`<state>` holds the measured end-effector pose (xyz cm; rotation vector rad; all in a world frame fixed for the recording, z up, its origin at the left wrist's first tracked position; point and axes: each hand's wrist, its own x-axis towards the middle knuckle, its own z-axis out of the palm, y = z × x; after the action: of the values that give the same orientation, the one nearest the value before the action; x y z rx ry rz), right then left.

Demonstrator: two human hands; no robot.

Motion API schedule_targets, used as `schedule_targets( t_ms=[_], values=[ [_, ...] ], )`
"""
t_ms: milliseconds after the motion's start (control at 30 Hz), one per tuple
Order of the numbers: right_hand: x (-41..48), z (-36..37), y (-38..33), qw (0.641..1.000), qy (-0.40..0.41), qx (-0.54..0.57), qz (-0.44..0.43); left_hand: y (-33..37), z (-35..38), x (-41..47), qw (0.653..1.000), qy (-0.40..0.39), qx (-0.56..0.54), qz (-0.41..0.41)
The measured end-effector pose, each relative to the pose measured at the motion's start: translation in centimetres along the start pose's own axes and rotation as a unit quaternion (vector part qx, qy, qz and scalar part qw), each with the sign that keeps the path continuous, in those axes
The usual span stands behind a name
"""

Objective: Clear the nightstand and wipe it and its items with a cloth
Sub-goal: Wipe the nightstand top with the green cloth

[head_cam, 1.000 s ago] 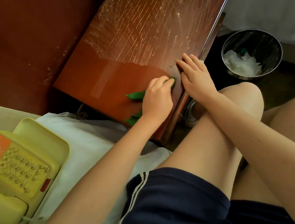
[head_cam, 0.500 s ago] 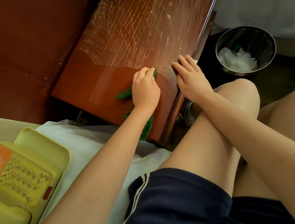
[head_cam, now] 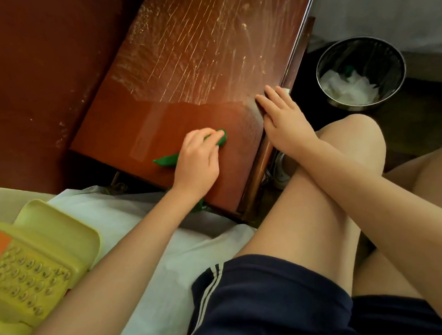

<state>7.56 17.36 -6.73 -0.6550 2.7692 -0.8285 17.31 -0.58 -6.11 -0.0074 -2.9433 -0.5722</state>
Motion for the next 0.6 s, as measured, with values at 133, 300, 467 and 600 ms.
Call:
schedule_targets(
  t_ms=[133,300,467,600],
  values=[
    [-0.2,-0.4,-0.5,1.000,0.016,-0.002,0.010,2.6,1.5,5.4,0.986,0.064,-0.023,-0.154],
    [-0.7,-0.7,-0.1,1.000,-0.005,0.008,0.001,5.9,2.9,6.6,0.996,0.025,-0.040,-0.073],
    [-1.2,-1.0,0.8,0.999,-0.034,0.023,0.011,4.5,1.5,0.7,0.997,-0.033,-0.033,0.060],
    [-1.5,-1.1,0.8,0.999,-0.044,0.026,0.018,2.0,0.3,-1.3,0.998,-0.029,-0.028,0.043]
  ],
)
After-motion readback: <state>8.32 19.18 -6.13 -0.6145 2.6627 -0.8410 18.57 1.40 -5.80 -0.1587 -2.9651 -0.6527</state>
